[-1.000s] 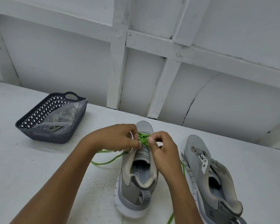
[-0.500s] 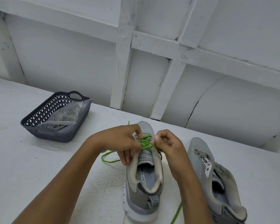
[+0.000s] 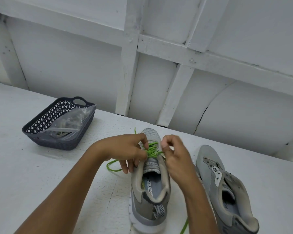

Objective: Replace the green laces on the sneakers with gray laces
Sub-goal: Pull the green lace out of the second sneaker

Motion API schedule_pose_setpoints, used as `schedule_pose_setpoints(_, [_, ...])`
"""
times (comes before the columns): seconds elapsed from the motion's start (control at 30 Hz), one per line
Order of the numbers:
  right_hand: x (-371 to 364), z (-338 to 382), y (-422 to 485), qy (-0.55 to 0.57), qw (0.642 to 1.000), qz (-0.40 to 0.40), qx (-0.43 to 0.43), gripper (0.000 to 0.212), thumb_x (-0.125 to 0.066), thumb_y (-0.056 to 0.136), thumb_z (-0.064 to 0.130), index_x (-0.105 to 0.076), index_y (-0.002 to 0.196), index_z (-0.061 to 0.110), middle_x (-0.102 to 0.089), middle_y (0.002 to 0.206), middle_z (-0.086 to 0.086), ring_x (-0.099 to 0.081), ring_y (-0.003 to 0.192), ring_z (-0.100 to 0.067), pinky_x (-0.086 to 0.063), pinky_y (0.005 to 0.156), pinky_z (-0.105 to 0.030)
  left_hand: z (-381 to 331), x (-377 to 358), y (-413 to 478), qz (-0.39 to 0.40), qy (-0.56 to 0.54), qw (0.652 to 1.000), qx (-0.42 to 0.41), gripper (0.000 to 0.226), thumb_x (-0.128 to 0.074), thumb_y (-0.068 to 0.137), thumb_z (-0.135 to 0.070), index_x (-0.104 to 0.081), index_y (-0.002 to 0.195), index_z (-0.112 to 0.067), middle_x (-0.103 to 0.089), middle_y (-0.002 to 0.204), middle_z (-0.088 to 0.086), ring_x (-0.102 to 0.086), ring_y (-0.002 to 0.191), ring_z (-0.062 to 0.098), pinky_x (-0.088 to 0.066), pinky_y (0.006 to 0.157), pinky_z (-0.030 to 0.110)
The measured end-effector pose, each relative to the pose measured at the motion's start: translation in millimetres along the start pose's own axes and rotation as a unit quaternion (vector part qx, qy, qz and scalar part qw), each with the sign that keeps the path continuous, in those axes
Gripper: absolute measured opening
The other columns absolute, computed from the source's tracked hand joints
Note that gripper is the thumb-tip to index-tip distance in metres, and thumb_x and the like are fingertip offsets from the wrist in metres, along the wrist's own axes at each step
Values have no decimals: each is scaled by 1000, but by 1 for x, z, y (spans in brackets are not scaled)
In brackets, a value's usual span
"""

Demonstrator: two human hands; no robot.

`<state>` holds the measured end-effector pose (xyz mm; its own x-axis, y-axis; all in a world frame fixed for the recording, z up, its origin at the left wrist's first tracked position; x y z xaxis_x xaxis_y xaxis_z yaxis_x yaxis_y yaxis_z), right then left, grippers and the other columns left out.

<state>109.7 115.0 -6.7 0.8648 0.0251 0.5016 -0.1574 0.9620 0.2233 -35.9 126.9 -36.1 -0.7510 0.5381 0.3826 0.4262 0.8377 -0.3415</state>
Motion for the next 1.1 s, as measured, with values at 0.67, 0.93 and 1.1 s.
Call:
schedule_pose_setpoints(0.67, [-3,-18,0,385,915,-50,-112,19,-46,100,5,-48,82,10,-76,89,-12,-72,83,-25,-55,81,-40,1,4,0,-1,9,1000,0,26,-59,92,-11,-51,116,-17,-67,81,13,-64,66,23,-59,62,37])
schedule_pose_setpoints(0.93, [20,-23,4,227,965,-67,-110,17,-54,100,11,-59,84,13,-42,54,10,-40,54,-12,-42,62,-26,1,2,0,-3,10,1000,-2,26,-56,91,-9,-52,116,-16,-67,82,12,-66,68,22,-59,64,36])
schedule_pose_setpoints(1.1, [-7,0,-1,-153,980,121,-29,7,-77,83,29,-70,85,31,-53,75,17,-50,70,2,-36,60,-9,1,2,0,-2,18,1000,-4,28,-59,92,-10,-51,118,-18,-69,83,14,-67,72,22,-59,70,38])
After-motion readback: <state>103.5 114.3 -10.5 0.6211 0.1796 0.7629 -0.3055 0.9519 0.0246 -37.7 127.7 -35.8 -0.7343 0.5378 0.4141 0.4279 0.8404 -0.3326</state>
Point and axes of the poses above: each hand's wrist, its own y-axis towards the middle knuckle, its own x-axis out of the back of the hand, z = x × y, the point moved 7 cm from there along y, towards the middle knuckle
